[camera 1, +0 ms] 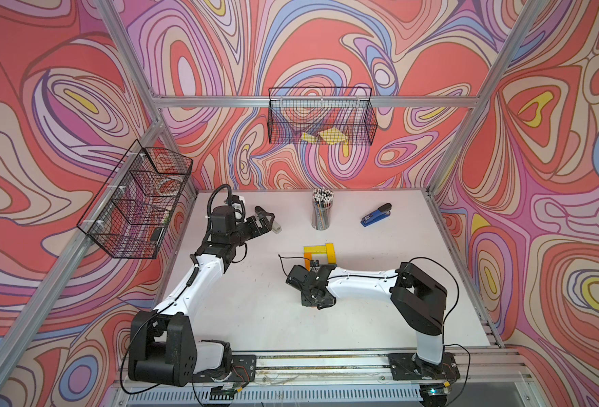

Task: Assemble the letter p with building blocks
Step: Assemble the building block at the center of the board, then reset both arms

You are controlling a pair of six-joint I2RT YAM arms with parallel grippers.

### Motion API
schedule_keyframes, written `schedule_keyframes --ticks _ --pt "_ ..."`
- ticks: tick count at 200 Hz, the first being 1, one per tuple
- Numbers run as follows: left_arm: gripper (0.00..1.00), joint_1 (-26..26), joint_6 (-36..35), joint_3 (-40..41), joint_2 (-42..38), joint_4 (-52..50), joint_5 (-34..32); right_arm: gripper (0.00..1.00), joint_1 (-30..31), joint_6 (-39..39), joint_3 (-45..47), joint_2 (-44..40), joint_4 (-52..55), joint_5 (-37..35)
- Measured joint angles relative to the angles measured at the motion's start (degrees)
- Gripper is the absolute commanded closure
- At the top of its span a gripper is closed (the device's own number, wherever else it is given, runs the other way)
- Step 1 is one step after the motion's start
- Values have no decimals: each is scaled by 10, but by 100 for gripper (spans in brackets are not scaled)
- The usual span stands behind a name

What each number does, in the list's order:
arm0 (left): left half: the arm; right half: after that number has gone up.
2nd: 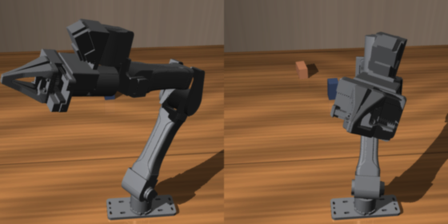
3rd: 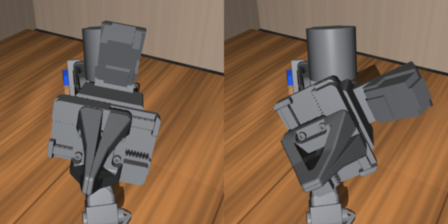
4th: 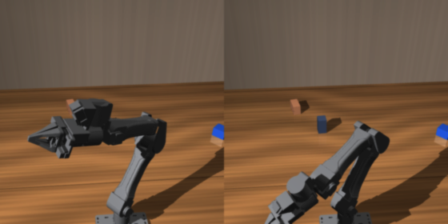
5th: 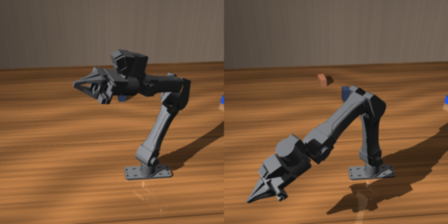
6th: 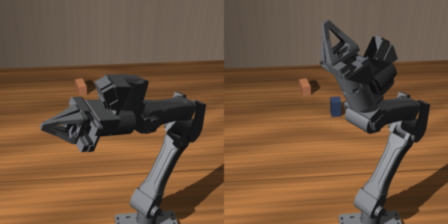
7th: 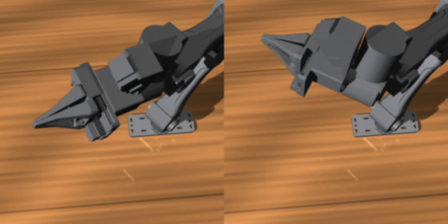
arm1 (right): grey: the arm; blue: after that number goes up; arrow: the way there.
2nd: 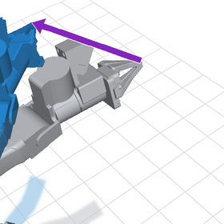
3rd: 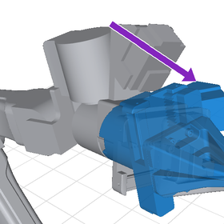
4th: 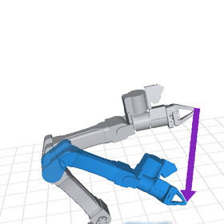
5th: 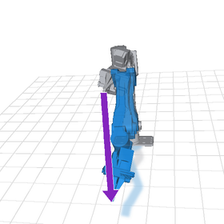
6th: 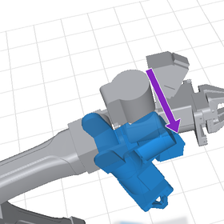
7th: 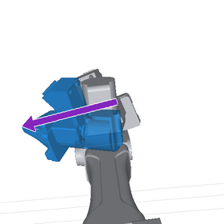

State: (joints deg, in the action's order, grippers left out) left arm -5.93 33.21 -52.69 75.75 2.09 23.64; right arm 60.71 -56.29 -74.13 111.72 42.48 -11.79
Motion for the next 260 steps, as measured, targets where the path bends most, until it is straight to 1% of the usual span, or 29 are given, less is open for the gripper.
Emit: schedule_keyframes --ticks 64,98,111,135,155,181,191,200,204,208,211,226,238,253,260 --pt "1 0 0 0 0 0 0 66 0 18 -20 13 7 -2" --pt "1 0 0 0 0 0 0 63 0 19 -20 13 6 -2" --pt "1 0 0 0 0 0 0 58 0 21 -20 13 5 -2" --pt "1 0 0 0 0 0 0 40 -1 23 -20 14 2 -3" --pt "1 0 0 0 0 0 -1 29 -2 32 -20 14 -7 -1" --pt "1 0 -2 0 0 0 -1 25 -1 49 -24 10 -3 0" --pt "1 0 -2 0 0 0 -1 21 -1 57 -30 4 9 -3" --pt "1 0 -3 0 0 -1 -3 14 -1 68 -38 -11 23 -10" --pt "1 0 -3 0 0 -1 -3 10 -1 74 -42 -22 29 -16" --pt "1 0 -4 0 0 -1 -3 4 -1 78 -47 -33 34 -21" --pt "1 0 -4 0 0 -1 -4 2 -2 87 -50 -44 38 -27" --pt "1 0 -5 0 0 -1 -7 2 -10 120 -60 -107 43 -44" --pt "1 0 -6 0 0 -2 -8 2 -35 153 -60 -167 38 -47" --pt "1 0 -7 -2 0 -2 -9 2 -99 198 -54 -235 15 -46" --pt "1 0 -7 -3 0 -3 -10 2 -144 222 -42 -265 -3 -43"
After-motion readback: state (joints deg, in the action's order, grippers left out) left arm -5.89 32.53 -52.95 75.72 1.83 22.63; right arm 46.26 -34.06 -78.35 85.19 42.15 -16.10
